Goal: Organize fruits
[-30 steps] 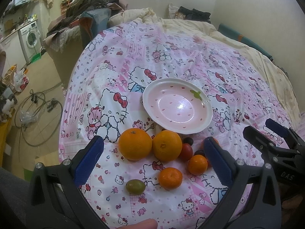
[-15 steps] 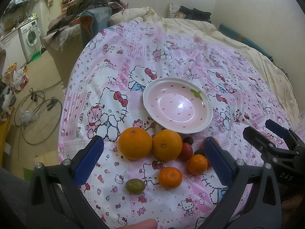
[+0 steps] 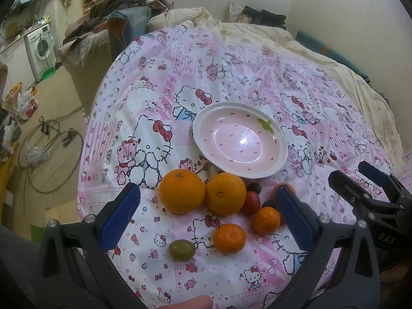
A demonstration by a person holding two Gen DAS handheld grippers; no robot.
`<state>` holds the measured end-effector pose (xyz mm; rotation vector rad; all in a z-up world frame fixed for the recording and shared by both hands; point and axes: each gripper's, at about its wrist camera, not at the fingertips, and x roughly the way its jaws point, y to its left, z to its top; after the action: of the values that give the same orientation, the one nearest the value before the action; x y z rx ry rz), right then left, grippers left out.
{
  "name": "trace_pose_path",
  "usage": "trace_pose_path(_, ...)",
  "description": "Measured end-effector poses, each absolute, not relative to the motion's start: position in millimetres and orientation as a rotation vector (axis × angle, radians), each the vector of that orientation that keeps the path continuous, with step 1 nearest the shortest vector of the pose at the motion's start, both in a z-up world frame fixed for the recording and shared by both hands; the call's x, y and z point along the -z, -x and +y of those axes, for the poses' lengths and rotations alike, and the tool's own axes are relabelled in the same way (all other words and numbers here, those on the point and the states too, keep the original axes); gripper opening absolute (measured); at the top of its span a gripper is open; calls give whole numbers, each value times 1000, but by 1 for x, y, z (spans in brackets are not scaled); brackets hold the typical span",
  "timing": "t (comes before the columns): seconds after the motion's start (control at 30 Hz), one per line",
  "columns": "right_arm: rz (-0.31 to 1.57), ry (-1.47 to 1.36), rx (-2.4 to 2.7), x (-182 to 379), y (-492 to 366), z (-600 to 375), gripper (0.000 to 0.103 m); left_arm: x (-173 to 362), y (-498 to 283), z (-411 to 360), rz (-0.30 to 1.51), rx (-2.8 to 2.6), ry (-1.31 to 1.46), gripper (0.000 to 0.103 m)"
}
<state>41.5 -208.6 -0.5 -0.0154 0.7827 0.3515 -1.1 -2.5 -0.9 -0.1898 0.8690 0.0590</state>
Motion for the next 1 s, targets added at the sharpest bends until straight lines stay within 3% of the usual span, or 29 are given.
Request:
trace_pose_path(0.7, 816, -8, -363, 7, -44, -210, 103, 6, -1, 3, 909, -86, 202, 103)
trace_pose_path(1.0, 1202, 26, -490, 31, -115, -210, 101, 20, -5, 16, 1010, -153, 232, 103)
